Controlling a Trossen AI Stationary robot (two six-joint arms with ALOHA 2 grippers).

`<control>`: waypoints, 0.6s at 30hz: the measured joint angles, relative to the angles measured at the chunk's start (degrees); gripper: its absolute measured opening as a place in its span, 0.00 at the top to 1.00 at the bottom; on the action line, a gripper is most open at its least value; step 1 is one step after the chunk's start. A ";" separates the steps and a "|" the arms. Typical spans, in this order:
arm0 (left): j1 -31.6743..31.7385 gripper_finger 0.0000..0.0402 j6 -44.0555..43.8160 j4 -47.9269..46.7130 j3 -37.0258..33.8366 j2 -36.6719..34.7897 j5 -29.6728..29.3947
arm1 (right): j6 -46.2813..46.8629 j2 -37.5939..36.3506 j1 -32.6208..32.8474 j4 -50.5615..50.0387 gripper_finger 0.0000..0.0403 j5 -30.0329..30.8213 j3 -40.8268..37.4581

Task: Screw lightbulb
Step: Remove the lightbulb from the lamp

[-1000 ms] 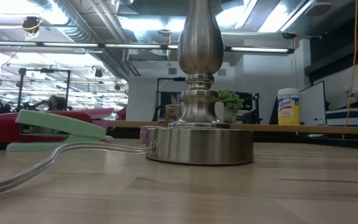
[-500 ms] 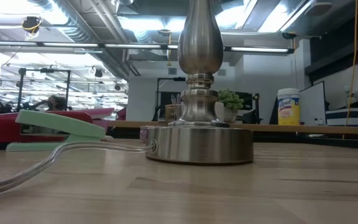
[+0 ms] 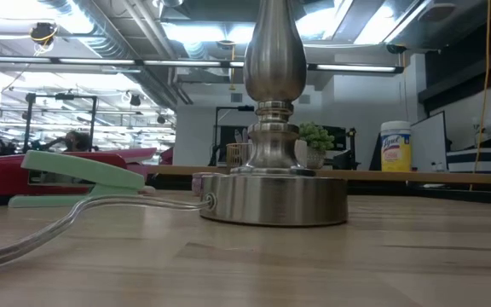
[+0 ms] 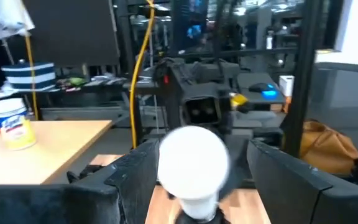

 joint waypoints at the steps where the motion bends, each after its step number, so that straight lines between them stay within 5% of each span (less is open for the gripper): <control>1: 0.71 0.41 -0.34 0.02 0.00 0.00 0.04 | 0.00 0.00 0.00 0.04 0.44 0.00 0.00; 18: 8.11 0.41 -8.32 -2.04 -0.02 1.03 16.99 | 0.00 0.00 0.00 0.58 0.44 0.00 0.00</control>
